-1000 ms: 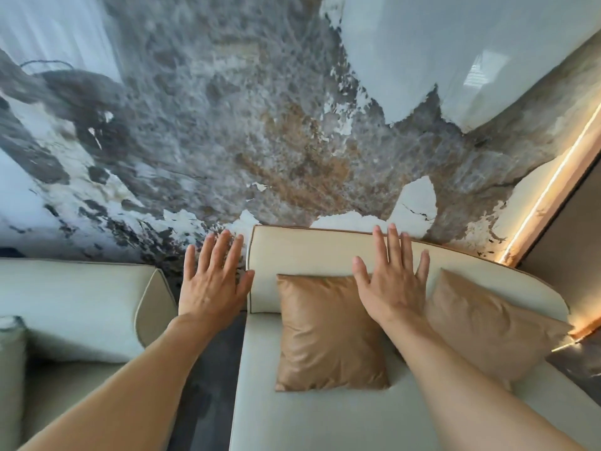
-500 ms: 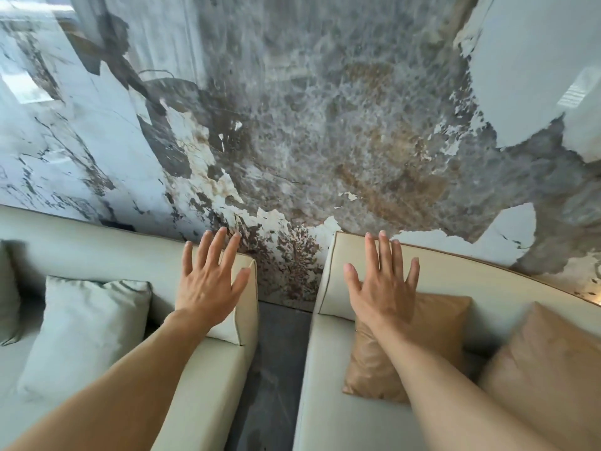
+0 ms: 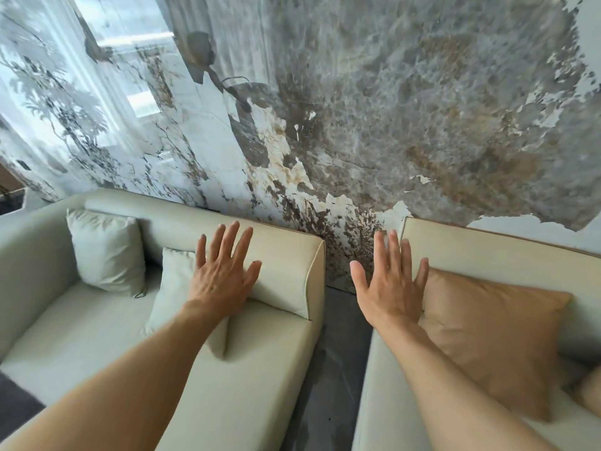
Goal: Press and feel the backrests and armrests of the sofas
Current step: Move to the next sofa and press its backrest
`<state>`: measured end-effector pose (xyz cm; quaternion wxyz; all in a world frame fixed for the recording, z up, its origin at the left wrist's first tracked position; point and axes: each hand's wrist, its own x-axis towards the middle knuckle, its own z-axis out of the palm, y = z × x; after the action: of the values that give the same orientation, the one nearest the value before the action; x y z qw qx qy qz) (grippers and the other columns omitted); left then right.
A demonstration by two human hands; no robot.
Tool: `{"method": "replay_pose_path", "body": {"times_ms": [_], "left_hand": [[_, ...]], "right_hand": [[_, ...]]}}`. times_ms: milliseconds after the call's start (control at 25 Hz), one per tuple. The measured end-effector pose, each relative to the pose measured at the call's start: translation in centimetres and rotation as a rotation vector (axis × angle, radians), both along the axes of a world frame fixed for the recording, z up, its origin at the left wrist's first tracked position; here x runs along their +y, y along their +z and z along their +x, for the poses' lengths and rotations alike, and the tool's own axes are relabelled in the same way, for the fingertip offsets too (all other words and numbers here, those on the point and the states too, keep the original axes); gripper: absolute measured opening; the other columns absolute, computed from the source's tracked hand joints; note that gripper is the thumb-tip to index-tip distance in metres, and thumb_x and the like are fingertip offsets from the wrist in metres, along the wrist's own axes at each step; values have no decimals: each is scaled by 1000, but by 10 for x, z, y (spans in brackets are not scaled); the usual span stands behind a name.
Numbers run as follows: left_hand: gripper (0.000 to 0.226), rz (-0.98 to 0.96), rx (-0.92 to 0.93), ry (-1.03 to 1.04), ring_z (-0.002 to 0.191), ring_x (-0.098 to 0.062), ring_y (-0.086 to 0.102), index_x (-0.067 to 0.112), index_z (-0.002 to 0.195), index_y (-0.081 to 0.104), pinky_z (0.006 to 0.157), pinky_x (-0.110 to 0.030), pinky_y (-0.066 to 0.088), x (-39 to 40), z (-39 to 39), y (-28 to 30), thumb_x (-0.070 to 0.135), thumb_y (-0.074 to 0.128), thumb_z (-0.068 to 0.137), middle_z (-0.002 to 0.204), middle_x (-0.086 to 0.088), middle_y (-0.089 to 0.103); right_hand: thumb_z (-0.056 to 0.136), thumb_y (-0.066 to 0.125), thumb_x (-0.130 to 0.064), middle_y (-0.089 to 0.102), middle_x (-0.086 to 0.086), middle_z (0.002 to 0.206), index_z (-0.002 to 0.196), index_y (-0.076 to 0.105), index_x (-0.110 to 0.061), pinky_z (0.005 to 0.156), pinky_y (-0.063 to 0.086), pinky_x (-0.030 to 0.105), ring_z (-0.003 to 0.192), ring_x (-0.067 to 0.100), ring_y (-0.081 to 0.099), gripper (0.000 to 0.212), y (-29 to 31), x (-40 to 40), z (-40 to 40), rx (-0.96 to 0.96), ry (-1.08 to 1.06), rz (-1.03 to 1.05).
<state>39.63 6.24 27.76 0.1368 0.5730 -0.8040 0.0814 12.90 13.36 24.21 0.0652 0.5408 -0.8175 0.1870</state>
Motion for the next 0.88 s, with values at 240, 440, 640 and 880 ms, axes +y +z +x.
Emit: {"method": "replay_pose_path", "body": {"times_ms": [240,440,640,880], "left_hand": [[69,-2,5,-4,147,-24,4,26,151,16,117,-45,-6,-27,55,-9,55,19,89,161,-2,13],[68,-21,-11,-36,147,-25,7,25,151,17,118,-48,-2,-88,147,-33,56,19,90,160,-4,17],[66,-22,-35,-171,146,-27,8,24,150,15,117,-50,0,-181,231,-46,56,20,92,159,-6,18],[67,1,-6,-285,147,-26,6,23,150,16,118,-50,-1,-257,257,-52,56,18,93,159,-9,18]], "right_hand": [[88,0,-66,1,-1,162,153,3,-27,113,-15,46,148,20,0,75,-7,-26,53,-6,6,2],[91,10,-64,0,-1,162,152,1,-26,116,-8,50,148,21,-1,72,-18,-74,138,12,-25,20],[89,14,-62,7,0,162,153,8,-25,116,-3,51,148,22,7,74,-17,-123,232,69,-139,17],[90,12,-62,1,-1,162,152,0,-27,116,-7,50,148,20,0,73,-14,-176,281,110,-219,81]]}}
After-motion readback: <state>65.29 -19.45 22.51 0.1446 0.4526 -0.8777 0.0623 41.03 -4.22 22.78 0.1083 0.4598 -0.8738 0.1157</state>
